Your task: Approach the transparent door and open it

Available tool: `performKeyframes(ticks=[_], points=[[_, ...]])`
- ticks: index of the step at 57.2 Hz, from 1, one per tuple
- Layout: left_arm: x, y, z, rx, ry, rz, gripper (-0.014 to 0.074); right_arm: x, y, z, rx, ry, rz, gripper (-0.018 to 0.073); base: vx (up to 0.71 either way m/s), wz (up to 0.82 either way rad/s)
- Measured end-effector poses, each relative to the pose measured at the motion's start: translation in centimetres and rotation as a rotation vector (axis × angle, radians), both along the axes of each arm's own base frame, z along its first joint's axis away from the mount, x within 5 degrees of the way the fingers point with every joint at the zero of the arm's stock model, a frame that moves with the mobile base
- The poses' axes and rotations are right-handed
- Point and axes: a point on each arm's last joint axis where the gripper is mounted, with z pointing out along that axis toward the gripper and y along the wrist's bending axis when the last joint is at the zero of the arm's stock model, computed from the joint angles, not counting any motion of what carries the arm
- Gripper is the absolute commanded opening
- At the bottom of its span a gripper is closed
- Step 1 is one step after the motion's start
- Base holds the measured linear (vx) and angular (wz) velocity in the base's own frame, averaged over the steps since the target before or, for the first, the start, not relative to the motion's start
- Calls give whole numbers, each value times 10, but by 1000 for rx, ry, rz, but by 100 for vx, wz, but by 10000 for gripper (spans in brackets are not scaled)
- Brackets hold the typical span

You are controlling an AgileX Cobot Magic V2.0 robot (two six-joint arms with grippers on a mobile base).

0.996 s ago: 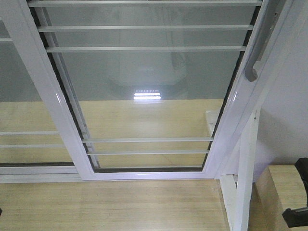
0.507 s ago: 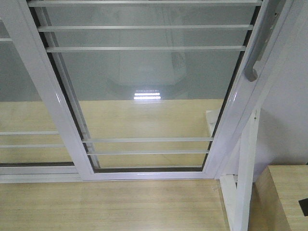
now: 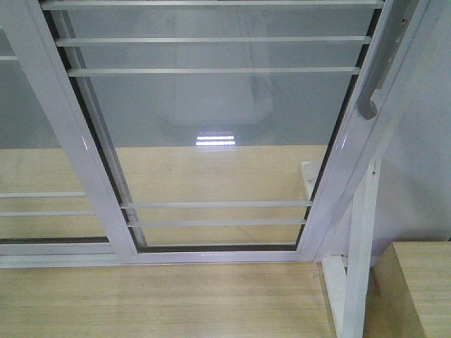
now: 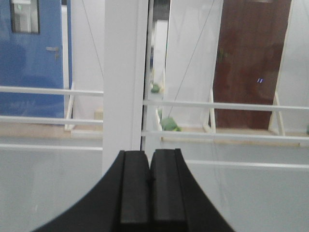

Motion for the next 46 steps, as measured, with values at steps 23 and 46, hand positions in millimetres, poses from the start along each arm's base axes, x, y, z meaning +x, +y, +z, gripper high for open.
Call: performKeyframes(ticks=[23, 46], points=[[91, -1, 7, 1, 88, 6, -6, 104, 15, -13, -39, 235, -8, -4, 0, 0], [112, -1, -4, 0, 96, 1, 60, 123, 18, -32, -50, 308, -9, 50, 0, 0]])
